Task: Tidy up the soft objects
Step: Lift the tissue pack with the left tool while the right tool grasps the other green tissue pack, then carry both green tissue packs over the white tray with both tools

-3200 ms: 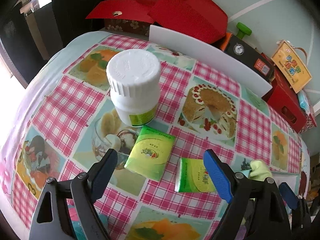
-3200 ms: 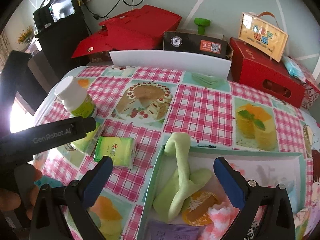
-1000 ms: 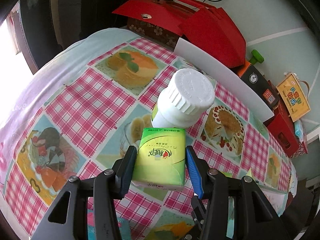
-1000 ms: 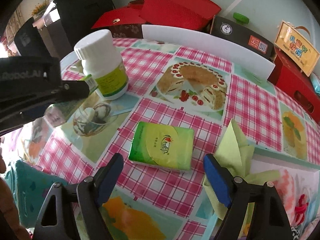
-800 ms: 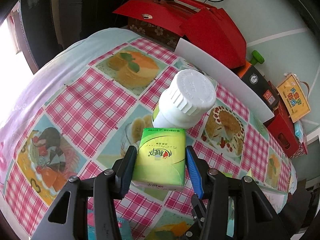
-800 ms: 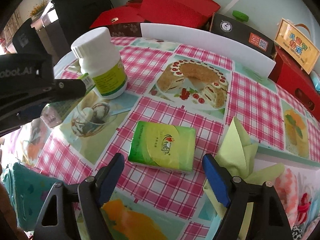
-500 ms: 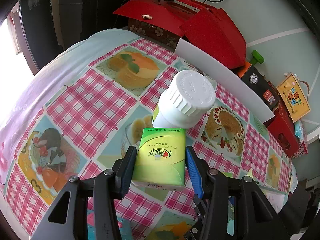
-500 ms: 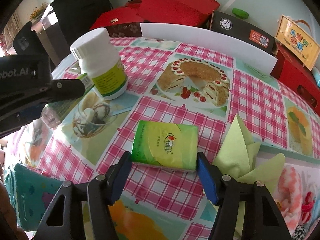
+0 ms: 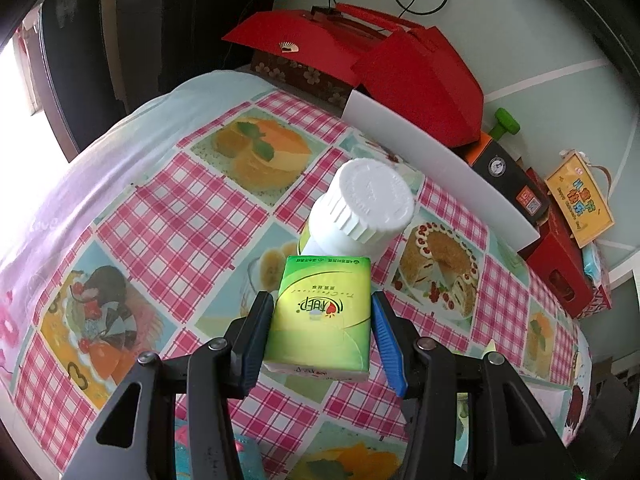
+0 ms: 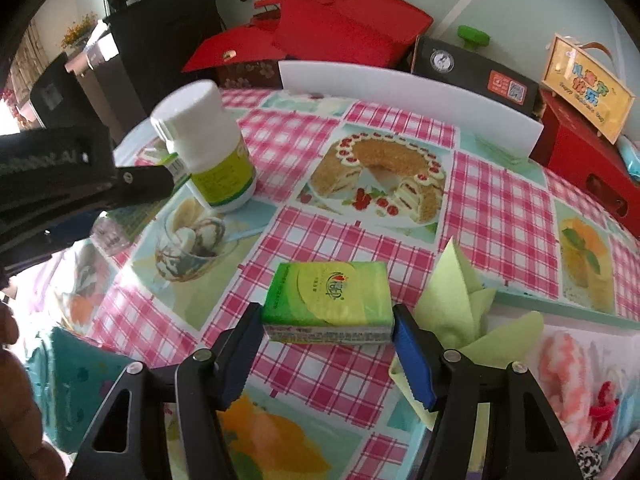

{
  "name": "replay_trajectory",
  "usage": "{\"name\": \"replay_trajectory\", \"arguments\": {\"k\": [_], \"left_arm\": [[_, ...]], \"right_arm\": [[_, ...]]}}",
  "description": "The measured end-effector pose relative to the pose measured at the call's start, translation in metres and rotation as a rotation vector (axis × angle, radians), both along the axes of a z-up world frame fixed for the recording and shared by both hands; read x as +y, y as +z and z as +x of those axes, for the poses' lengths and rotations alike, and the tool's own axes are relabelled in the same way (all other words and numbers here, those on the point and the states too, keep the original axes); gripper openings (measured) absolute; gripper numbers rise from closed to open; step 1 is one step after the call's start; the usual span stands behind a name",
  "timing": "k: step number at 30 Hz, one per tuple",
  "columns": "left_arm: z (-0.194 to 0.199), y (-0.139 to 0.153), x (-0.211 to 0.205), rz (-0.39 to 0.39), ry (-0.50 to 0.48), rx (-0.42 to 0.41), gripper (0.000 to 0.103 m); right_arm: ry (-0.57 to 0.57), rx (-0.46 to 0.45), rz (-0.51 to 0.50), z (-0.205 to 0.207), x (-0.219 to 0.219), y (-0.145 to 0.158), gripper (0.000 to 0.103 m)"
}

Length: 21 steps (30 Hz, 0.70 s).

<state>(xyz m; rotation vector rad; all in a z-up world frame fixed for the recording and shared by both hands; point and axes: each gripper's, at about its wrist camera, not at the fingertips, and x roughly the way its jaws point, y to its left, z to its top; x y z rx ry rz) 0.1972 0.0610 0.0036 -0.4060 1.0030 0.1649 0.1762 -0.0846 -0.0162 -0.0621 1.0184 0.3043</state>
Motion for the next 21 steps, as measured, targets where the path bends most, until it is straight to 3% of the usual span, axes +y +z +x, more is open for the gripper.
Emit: {"name": "replay_trajectory", "arguments": {"k": [12, 21], "left_arm": [[-0.011, 0.031, -0.012, 0.013, -0.031, -0.081, 0.051], [-0.024, 0.049, -0.039, 0.049, -0.103, -0.129, 0.051]], "right_arm": [[-0.053, -0.127, 0.028, -0.019, -0.026, 0.057, 0.067], [-0.177, -0.221, 0.024, -0.045, -0.073, 0.096, 0.067]]}}
